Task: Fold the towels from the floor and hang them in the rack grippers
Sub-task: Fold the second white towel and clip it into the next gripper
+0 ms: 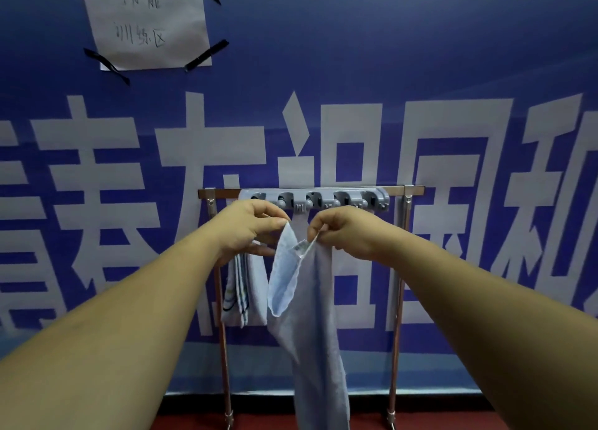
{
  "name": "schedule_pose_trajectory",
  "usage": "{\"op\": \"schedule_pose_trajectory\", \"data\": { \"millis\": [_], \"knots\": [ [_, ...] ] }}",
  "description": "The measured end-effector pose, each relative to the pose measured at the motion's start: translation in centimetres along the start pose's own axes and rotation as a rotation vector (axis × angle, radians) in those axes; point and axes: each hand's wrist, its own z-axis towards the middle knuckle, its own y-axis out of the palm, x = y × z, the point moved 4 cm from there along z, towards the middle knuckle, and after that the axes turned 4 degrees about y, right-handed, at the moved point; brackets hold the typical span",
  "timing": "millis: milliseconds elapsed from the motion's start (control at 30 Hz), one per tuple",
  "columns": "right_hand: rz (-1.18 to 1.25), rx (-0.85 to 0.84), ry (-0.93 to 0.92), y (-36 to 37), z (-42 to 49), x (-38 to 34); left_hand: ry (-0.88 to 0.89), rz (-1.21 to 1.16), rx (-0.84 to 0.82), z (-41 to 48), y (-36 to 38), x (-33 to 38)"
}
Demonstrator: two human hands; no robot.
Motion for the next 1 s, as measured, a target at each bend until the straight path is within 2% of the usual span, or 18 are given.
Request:
{"op": "schedule_pose_trajectory", "data": {
  "millis": [100, 367, 567, 667, 833, 1000],
  "knots": [
    [-0.003, 0.009, -0.039, 0.2, 0.0, -0.4, 0.005, -0.009, -0.096, 0.0, 1.4, 0.1],
    [-0.044, 0.113, -0.069, 0.1, -0.3, -0.7, -0.104, -0.261, -0.205, -0.1, 4.1, 0.2],
    [-0.145, 0.166, -0.043, 0.4, -0.2, -0.5, -0.028, -0.031, -0.278, 0.0, 4.9, 0.2],
    [-0.147, 0.174, -0.033, 0.8, -0.1, -0.3, -0.001, 0.092, -0.238, 0.1, 4.7, 0.2],
    [0.125, 0.084, 0.091, 1.5, -0.3, 2.1, -0.001, 0.151, -0.141, -0.4, 3.7, 0.7],
    [0.447, -0.174, 0.202, 3.2, -1.5, 4.2, -0.062, 0.151, -0.204, -0.8, 2.7, 1.0]
  ]
}}
